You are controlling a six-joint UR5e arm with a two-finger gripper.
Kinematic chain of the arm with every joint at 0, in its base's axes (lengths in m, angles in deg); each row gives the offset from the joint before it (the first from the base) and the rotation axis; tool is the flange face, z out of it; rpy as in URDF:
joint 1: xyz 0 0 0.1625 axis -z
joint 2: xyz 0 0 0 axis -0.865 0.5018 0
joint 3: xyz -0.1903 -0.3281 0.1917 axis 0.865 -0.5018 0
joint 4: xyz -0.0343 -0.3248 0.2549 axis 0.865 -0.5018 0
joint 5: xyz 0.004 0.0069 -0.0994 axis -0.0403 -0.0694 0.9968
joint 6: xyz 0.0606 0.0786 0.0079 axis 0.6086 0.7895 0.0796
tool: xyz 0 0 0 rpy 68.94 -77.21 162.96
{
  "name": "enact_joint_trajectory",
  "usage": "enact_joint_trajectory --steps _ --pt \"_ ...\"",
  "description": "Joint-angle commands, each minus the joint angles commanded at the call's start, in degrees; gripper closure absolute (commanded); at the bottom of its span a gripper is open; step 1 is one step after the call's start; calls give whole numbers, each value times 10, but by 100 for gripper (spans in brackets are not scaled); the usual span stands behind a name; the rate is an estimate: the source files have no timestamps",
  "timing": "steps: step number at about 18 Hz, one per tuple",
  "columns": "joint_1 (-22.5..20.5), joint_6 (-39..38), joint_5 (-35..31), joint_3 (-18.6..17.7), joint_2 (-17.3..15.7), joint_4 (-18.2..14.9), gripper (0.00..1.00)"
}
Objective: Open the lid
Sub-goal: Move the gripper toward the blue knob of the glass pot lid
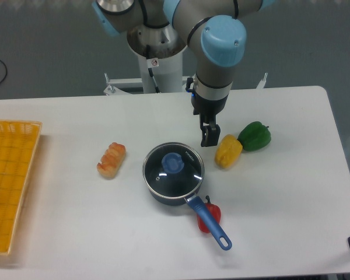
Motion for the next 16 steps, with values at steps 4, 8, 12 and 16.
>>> enact_joint_trajectory --steps 4,8,12,16 --pt "3 -38 -1 -11 -3 3 0" --pt "4 -39 1 -26 -12 4 0" --pt "18 -73 0 -26 -3 15 0" --pt "65 -98 -66 -10 34 61 0"
